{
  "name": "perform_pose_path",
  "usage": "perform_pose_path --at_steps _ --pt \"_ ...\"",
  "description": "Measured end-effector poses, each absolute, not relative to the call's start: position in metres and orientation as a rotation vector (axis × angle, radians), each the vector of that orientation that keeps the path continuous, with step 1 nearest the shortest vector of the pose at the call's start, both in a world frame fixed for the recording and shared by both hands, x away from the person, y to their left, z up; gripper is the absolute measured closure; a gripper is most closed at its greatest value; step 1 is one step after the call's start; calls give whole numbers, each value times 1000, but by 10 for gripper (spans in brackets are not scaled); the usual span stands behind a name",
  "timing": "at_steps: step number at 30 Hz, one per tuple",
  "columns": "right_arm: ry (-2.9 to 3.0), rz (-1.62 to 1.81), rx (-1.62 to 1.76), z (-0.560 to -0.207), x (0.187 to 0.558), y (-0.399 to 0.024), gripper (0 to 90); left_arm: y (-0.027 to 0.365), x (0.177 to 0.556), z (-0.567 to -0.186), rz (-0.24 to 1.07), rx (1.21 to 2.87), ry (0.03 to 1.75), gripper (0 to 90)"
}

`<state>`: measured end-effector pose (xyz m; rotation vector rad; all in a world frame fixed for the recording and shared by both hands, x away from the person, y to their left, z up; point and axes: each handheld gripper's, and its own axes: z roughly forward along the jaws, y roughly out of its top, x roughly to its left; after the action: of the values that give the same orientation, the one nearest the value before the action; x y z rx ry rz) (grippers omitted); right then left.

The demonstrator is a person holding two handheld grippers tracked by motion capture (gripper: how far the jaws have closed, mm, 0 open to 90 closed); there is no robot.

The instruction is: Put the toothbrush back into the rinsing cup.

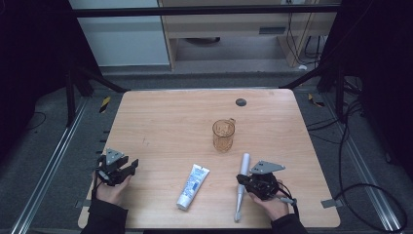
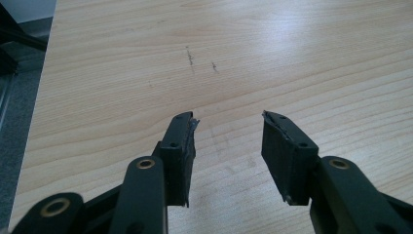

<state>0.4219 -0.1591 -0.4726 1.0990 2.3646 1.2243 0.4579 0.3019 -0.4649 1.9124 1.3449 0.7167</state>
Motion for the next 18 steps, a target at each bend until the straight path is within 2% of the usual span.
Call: perform_pose_path --at_steps 18 --pt "2481 1104 1093 -484 421 -153 896 301 458 -466 711 1925 1347 548"
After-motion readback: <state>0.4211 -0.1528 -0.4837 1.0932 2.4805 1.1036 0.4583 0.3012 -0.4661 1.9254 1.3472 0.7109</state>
